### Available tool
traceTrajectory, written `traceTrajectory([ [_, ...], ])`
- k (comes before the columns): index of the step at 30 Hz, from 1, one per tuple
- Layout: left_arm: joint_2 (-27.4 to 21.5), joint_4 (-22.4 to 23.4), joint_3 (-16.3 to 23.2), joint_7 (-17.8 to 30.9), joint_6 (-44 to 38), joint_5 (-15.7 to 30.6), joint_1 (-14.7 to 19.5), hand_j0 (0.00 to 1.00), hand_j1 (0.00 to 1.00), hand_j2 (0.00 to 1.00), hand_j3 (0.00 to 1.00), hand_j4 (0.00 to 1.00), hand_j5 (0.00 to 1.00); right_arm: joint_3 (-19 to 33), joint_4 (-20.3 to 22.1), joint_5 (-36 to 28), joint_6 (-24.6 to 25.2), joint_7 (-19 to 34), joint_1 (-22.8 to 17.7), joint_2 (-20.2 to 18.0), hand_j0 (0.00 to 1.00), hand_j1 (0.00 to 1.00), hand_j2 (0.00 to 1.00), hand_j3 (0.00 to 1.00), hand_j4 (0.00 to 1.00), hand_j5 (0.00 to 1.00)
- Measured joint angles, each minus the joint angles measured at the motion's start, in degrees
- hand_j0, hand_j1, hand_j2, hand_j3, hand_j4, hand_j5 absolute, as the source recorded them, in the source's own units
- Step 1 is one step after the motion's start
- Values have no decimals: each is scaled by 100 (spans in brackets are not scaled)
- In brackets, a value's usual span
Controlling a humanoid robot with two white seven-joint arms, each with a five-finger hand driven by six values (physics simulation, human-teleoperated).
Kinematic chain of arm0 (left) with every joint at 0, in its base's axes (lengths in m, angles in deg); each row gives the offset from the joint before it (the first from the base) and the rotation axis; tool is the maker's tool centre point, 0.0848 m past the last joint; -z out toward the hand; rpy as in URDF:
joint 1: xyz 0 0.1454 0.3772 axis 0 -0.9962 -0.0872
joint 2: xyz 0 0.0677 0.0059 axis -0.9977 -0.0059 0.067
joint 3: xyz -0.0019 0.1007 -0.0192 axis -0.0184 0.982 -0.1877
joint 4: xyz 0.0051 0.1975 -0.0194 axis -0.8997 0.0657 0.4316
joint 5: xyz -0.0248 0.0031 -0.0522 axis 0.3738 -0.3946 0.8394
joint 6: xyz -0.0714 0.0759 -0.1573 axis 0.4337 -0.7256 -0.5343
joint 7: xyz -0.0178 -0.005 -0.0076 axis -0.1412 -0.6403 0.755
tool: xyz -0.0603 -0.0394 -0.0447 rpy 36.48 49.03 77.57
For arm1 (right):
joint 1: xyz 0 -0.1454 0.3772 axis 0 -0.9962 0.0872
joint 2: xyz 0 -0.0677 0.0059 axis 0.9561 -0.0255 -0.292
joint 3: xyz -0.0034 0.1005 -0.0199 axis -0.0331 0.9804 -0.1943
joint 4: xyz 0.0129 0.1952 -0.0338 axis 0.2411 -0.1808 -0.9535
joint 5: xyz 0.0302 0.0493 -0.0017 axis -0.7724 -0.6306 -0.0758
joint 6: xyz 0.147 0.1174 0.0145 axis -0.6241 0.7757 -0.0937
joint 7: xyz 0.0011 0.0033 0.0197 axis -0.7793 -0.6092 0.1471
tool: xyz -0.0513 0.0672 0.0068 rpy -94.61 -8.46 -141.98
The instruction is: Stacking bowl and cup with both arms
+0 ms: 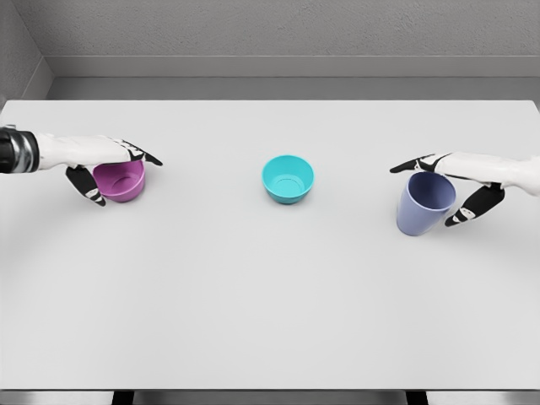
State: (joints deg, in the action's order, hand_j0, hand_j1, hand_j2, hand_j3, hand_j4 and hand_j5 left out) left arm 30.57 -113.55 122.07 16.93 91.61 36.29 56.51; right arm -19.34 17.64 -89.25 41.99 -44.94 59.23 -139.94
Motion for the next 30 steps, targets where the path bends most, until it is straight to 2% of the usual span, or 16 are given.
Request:
traceTrajectory([
  [7,41,18,-3,0,0,-16,-9,100,100,100,100,100,100,0,-44,11,0,0,0,42,100,100,100,100,100,100],
  [13,44,20,-22,2,1,-35,-9,82,82,82,82,82,82,0,-59,16,0,0,9,49,100,100,100,100,100,100],
  [30,28,-128,-52,1,3,-36,88,82,82,82,82,82,82,0,-64,21,0,0,9,58,100,100,100,100,100,100],
])
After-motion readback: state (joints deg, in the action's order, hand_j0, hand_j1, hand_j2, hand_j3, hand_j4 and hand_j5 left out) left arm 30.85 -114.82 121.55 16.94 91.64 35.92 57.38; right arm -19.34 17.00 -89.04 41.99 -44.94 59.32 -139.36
